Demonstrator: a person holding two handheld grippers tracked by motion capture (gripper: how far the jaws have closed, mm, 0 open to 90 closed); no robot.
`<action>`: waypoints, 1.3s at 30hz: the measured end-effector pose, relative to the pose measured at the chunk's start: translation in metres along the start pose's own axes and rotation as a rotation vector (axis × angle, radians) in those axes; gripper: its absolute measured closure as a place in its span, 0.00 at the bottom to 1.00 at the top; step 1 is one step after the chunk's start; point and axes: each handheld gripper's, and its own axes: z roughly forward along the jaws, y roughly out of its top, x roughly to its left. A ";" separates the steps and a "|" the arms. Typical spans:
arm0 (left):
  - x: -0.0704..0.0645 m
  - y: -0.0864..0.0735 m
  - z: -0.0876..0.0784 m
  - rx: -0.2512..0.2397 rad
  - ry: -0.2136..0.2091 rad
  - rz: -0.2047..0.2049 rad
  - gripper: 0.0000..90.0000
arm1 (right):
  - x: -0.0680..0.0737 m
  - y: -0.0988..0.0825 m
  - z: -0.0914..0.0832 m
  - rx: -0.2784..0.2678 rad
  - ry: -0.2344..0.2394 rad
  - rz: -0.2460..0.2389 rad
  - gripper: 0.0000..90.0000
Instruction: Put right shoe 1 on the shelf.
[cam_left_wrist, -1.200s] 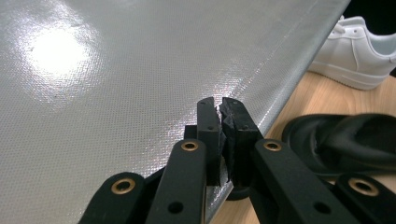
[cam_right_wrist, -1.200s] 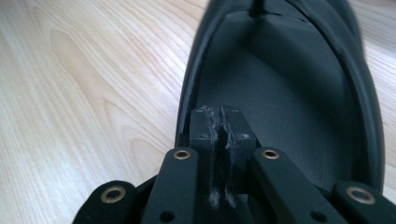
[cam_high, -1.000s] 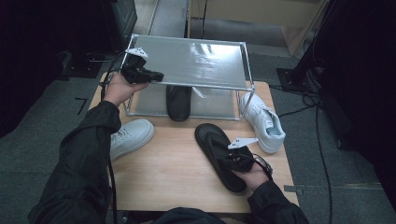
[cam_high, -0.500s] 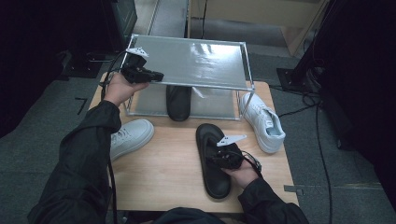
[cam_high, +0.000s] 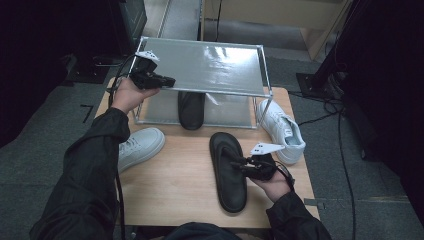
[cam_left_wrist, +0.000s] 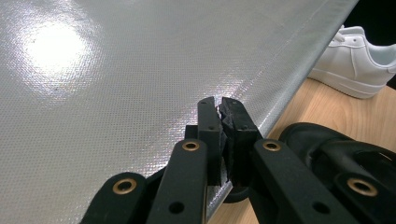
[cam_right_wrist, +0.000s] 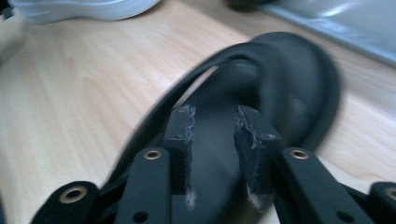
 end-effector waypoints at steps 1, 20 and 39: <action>0.000 0.000 0.000 -0.001 -0.002 -0.005 0.97 | -0.007 -0.002 -0.004 -0.010 -0.019 0.011 0.72; 0.001 -0.001 0.000 -0.007 -0.006 -0.008 0.97 | -0.029 -0.002 0.030 0.028 -0.046 0.099 0.70; 0.000 0.000 0.000 -0.003 -0.002 -0.006 0.97 | -0.028 0.011 0.025 -0.008 -0.113 0.194 0.78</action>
